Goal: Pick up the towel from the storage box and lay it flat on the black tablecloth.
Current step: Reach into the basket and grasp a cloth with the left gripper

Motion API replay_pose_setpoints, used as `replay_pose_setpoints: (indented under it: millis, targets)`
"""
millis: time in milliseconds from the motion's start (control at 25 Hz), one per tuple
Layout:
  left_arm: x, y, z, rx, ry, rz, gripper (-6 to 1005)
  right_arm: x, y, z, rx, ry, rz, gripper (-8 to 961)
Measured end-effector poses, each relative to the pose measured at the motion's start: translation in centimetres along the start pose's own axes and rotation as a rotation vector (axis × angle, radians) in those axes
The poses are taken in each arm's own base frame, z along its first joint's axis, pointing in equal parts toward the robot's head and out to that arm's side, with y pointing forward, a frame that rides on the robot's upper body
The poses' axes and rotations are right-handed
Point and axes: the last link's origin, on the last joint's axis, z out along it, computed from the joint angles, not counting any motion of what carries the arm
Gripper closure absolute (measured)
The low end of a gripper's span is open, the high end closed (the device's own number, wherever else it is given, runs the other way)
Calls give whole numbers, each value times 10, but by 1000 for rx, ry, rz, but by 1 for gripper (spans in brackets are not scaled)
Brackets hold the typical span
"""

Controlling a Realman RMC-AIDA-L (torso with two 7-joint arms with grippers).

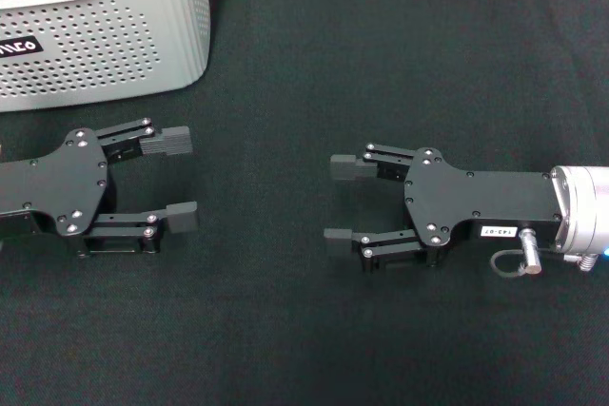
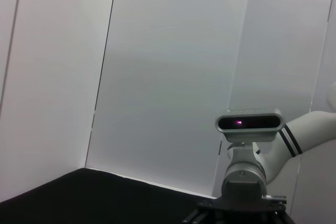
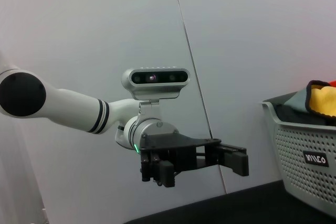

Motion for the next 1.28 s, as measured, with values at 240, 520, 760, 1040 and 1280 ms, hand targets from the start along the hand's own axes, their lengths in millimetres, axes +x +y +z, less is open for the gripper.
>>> replay_pose_setpoints:
  millis: [240, 520, 760, 1040, 1280]
  targets:
    - [0, 0, 0, 3, 1, 0, 121, 1, -1, 0, 5, 3, 1, 84]
    - [0, -1, 2, 2, 4, 4, 121, 3, 0, -2, 14, 4, 8, 83]
    - [25, -14, -2, 75, 62, -5, 122, 5, -1, -3, 29, 10, -1, 83]
    - [94, -31, -15, 327, 28, 94, 122, 9, -2, -5, 50, 14, 0, 83]
    - [143, -45, -15, 631, -73, 193, 123, 15, 0, -12, 90, -3, -3, 84]
